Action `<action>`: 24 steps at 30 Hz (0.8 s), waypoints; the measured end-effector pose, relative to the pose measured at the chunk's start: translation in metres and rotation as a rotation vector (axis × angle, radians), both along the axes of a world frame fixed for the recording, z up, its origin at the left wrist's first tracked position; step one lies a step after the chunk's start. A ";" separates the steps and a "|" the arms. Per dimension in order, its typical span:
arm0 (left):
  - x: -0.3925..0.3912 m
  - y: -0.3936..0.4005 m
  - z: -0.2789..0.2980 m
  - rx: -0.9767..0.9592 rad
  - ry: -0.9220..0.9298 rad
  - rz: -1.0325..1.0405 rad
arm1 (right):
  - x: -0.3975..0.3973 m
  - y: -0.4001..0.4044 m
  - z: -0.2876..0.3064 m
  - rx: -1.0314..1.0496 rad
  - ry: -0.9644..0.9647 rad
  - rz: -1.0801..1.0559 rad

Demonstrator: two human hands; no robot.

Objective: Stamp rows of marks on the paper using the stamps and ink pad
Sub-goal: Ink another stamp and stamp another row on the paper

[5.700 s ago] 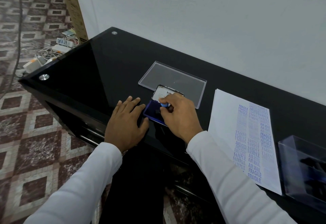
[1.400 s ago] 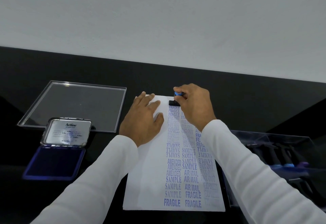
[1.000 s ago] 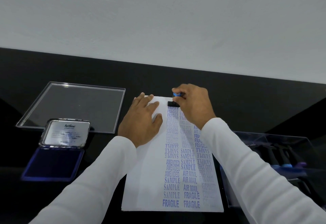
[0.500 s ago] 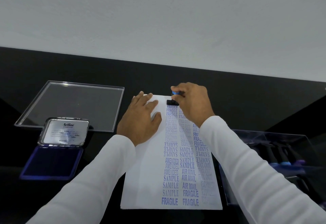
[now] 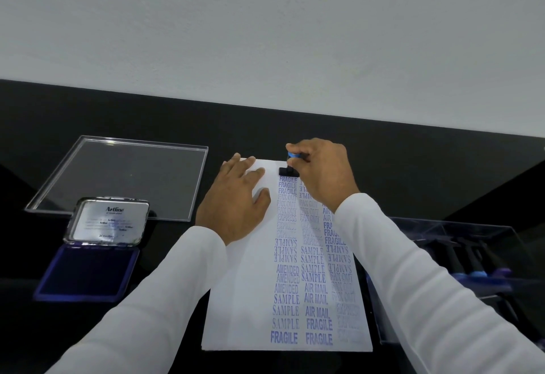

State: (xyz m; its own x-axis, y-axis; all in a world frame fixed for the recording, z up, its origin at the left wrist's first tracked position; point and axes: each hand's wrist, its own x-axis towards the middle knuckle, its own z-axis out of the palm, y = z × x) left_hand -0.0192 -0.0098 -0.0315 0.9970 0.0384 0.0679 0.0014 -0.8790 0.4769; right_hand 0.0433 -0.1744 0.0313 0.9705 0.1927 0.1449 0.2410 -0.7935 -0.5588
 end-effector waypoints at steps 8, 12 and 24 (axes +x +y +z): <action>-0.001 -0.001 0.002 0.000 0.004 0.005 | 0.001 0.000 -0.002 0.019 0.009 -0.010; -0.001 -0.001 0.003 0.004 0.014 0.008 | 0.003 -0.001 -0.003 0.011 -0.009 0.001; -0.001 -0.001 0.001 0.005 0.000 0.007 | 0.001 0.000 -0.003 0.020 0.000 -0.001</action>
